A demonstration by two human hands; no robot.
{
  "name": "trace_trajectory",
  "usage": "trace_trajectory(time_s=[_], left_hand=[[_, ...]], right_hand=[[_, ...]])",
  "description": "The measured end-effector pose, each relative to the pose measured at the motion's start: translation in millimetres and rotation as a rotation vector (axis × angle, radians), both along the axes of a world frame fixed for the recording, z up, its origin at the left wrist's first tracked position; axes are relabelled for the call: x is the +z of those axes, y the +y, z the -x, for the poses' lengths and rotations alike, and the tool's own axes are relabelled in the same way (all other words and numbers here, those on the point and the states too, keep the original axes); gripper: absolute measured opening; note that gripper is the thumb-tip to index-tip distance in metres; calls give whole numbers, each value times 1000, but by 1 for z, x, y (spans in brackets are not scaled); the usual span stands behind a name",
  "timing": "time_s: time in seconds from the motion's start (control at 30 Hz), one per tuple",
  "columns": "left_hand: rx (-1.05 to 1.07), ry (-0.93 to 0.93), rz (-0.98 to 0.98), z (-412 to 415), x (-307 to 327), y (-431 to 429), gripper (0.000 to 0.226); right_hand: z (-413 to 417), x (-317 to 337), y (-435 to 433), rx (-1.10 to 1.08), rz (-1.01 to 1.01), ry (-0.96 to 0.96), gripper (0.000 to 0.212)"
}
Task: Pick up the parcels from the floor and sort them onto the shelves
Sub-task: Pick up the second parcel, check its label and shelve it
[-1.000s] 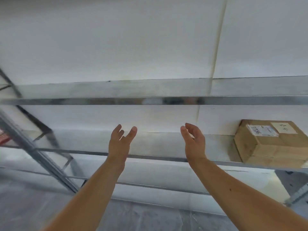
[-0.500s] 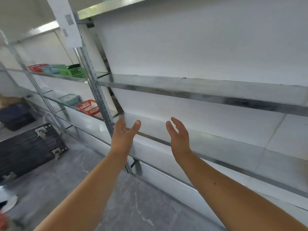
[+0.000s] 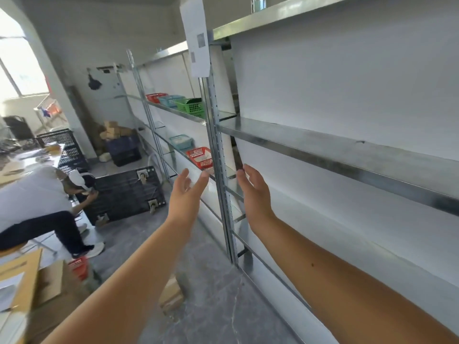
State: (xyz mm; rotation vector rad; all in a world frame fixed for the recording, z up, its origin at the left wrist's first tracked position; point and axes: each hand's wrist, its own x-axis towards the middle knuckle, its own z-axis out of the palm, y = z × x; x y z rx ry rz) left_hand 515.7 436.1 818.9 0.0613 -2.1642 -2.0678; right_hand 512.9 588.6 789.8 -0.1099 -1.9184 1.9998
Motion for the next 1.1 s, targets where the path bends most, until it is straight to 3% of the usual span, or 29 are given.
trace_trajectory(time_s=[0.17, 0.3, 0.37, 0.6, 0.7, 0.83, 1.1], left_hand=[[124, 8, -26, 19, 3, -3, 75], [191, 26, -38, 29, 2, -3, 75], [213, 30, -36, 33, 2, -4, 75], [300, 42, -48, 49, 1, -18, 68], [332, 30, -48, 54, -5, -30, 69], [357, 15, -43, 66, -18, -54, 70], [417, -26, -64, 126, -38, -130, 70]], right_hand=[[30, 11, -3, 158, -30, 13, 57], [50, 16, -9, 231, -27, 30, 92], [60, 18, -12, 286, -22, 35, 98], [89, 11, -25, 387, -54, 25, 65], [103, 6, -41, 432, -68, 18, 63], [116, -4, -73, 490, -81, 7, 80], [172, -14, -141, 498, -77, -40, 71]])
